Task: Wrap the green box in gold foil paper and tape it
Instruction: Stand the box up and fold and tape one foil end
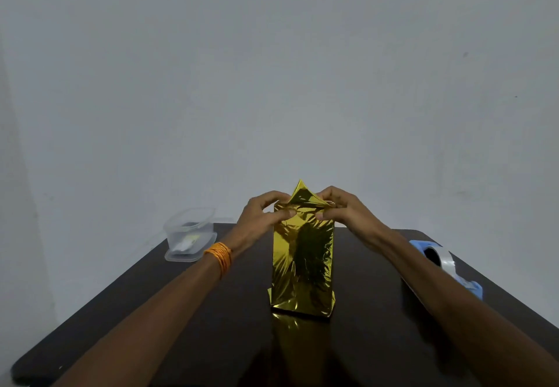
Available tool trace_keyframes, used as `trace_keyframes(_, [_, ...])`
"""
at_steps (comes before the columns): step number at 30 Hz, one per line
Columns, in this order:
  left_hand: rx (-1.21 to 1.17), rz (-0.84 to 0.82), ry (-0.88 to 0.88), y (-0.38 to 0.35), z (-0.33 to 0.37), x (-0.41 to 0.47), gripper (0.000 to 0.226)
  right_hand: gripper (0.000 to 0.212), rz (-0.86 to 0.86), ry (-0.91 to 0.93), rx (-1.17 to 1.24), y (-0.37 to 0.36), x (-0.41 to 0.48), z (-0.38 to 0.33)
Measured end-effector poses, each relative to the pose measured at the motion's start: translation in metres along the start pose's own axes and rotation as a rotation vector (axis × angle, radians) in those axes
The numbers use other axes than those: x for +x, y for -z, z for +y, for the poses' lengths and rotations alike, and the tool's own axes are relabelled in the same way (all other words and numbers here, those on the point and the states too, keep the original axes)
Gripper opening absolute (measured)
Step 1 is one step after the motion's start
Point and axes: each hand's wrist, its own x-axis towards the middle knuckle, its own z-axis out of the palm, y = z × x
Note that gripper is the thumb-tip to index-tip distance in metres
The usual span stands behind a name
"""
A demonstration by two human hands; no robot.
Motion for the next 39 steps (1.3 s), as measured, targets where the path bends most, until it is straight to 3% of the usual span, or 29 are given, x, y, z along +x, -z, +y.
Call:
trace_keyframes(3, [-0.018, -0.016, -0.048, 0.000, 0.009, 0.004, 0.014, 0.015, 0.008, -0.005, 0.015, 0.001, 0.003, -0.001])
trace_keyframes(6, [-0.035, 0.012, -0.063, -0.003, 0.016, 0.004, 0.018, 0.002, 0.107, 0.022, 0.034, 0.001, 0.006, -0.004])
trace_keyframes(15, [-0.234, 0.077, 0.001, -0.013, 0.031, 0.017, 0.019, 0.016, 0.211, -0.029, 0.050, -0.006, 0.010, -0.023])
trace_keyframes(26, [-0.179, 0.087, 0.028, -0.017, 0.041, 0.019, 0.024, 0.014, 0.278, -0.077, 0.173, -0.009, 0.019, -0.029])
trace_keyframes(39, [-0.007, 0.176, 0.040, -0.017, 0.028, 0.015, 0.018, 0.014, 0.332, -0.124, 0.041, -0.014, 0.026, -0.022])
